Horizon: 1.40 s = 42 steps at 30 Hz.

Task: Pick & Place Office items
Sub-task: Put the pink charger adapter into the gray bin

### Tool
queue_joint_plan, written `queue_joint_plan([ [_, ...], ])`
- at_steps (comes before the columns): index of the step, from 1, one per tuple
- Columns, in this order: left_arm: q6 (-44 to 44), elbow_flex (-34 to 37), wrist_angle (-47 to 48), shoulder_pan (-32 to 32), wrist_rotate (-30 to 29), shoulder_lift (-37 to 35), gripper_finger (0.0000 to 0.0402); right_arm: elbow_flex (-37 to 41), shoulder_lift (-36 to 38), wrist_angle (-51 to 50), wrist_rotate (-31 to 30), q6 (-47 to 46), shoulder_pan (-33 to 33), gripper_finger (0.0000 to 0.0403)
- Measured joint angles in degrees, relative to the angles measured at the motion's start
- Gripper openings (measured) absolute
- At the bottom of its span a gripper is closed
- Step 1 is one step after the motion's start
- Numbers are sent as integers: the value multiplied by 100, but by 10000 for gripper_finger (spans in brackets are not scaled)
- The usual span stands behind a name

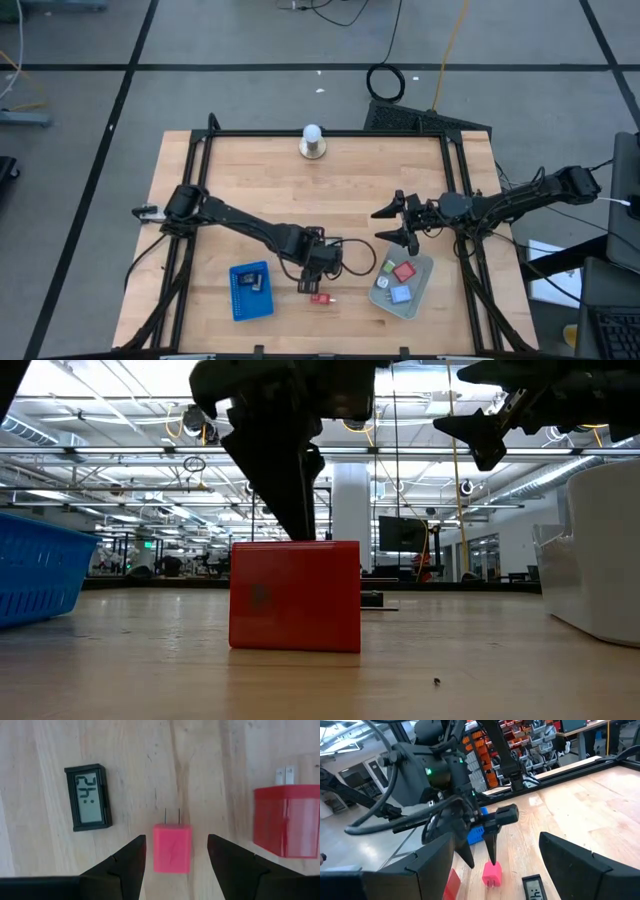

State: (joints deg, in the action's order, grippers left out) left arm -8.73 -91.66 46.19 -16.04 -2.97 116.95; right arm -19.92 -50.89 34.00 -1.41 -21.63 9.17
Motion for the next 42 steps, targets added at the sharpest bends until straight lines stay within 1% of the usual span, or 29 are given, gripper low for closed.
queue_joint_plan([
  [22,127,116,108,93,0,87,214,0,0,-5,-2,20,0,281],
  [28,62,116,62,77,181,142,214,0,0,-5,-2,22,0,281],
  [31,44,120,20,60,302,235,214,0,0,-9,-2,22,0,281],
  [39,30,112,14,49,315,667,214,1,-2,-25,-2,23,0,281],
  [42,57,98,9,56,317,717,214,2,-1,-39,-2,22,0,281],
])
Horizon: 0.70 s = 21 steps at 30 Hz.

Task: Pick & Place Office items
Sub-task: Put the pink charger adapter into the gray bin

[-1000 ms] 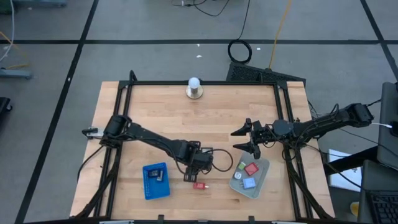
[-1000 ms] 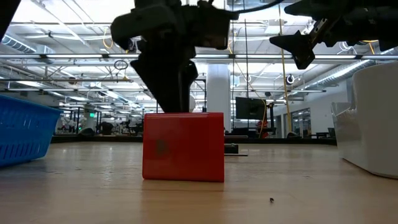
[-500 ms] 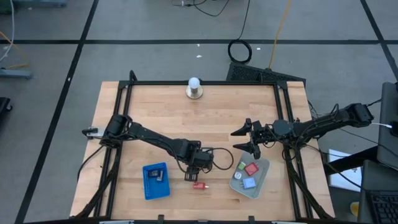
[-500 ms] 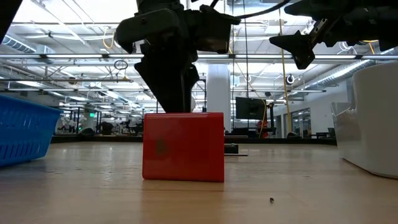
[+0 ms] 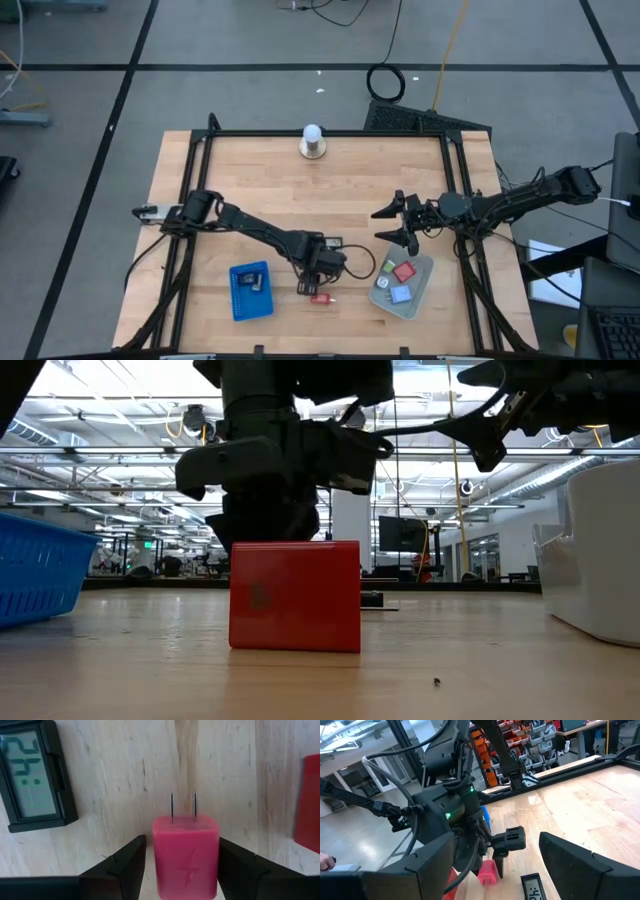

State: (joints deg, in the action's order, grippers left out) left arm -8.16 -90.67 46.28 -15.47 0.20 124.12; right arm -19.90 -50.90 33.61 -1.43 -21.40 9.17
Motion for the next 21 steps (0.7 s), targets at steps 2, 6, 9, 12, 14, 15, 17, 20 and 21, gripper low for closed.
queue_joint_plan([
  [2,15,-6,-11,5,45,30,214,-1,1,-12,0,-1,0,281],
  [6,39,-2,-8,8,132,37,212,0,1,-27,0,-1,0,281],
  [9,49,-2,0,8,130,41,192,-2,1,-25,-2,-1,-2,281],
  [12,52,4,7,8,130,43,153,-1,1,-27,-2,-1,-2,281],
  [14,52,4,9,8,130,45,149,0,1,-27,-2,-1,0,281],
  [15,52,4,9,8,130,45,149,-1,1,-28,-2,-1,-1,281],
  [17,52,4,9,8,128,23,149,-1,1,-27,-2,-1,-1,281],
  [20,12,-14,38,-2,64,6,149,0,1,-27,-2,-1,0,281],
  [21,8,-27,85,-11,21,-14,149,0,1,-27,-2,1,-2,281],
])
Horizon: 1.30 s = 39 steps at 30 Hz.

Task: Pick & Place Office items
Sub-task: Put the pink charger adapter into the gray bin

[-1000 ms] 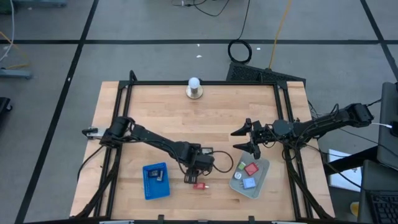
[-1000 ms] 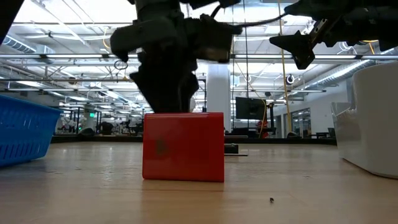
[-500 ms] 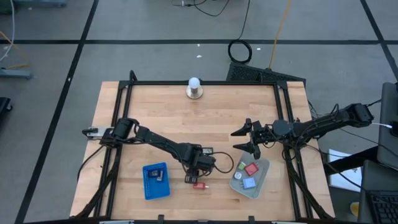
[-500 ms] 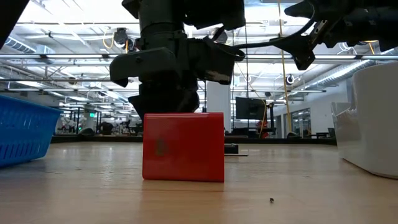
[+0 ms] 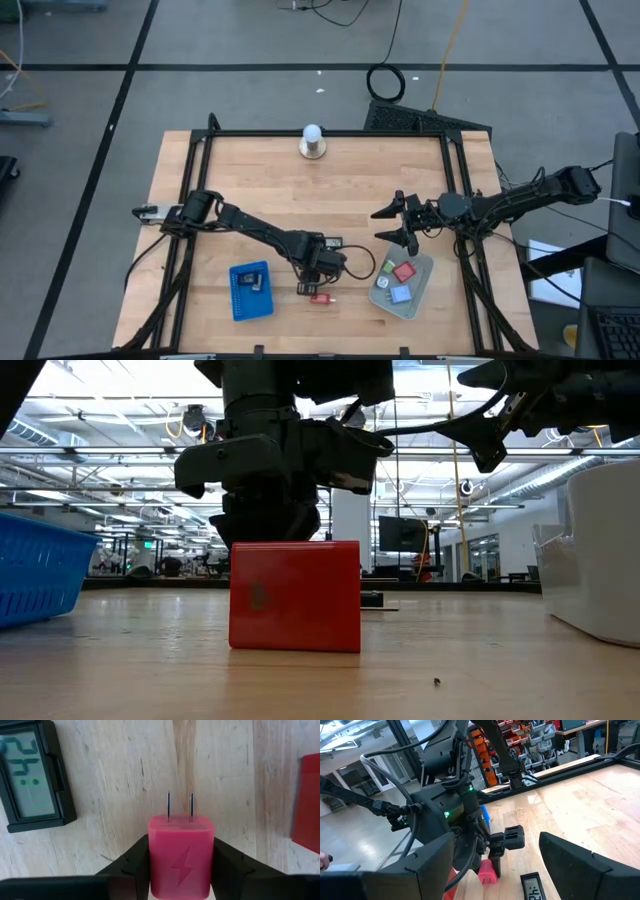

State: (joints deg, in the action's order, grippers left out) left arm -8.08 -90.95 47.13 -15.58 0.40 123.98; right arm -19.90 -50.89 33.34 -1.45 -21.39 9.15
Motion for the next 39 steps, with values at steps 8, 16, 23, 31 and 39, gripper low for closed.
queue_joint_plan([
  [8,-25,-108,38,-32,-146,-286,149,0,-2,9,-41,221,0,281],
  [16,-160,-123,-58,-49,-377,-877,149,0,-2,223,-328,493,-7,281],
  [23,-212,-123,-9,-61,-715,-1270,149,0,-2,592,-310,569,-7,281],
  [31,-211,-125,133,-84,-1317,-1608,149,0,-2,672,-274,407,-1,281],
  [39,-187,-130,86,-92,-2523,-1744,149,0,-2,724,-297,-7,0,281],
])
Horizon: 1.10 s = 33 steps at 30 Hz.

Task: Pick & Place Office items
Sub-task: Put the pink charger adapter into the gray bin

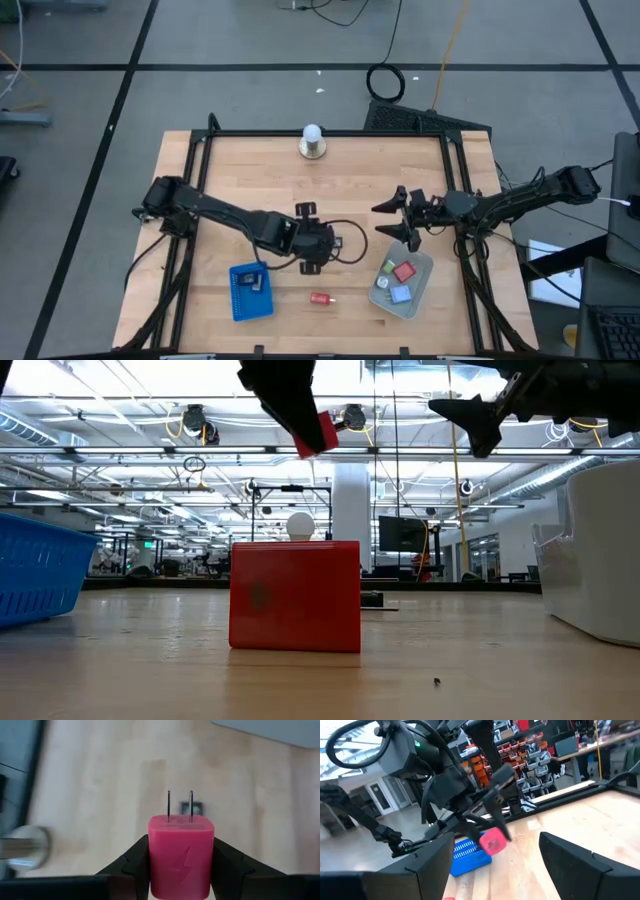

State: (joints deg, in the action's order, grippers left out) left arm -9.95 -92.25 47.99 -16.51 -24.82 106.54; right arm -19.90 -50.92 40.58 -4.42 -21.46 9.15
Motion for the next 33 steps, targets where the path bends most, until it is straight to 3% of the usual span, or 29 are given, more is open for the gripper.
queue_joint_plan([
  [8,326,0,-459,124,-503,-13,149,0,0,-3,-57,-941,-2,285],
  [15,704,0,-817,122,-1123,-13,149,0,0,-62,-479,-1590,-7,290],
  [24,1436,0,-1889,116,-379,-13,149,0,-203,347,-430,-2112,-4,289],
  [33,1931,-2,-1997,86,-782,-13,149,0,-1217,1855,1,-2982,-7,293],
])
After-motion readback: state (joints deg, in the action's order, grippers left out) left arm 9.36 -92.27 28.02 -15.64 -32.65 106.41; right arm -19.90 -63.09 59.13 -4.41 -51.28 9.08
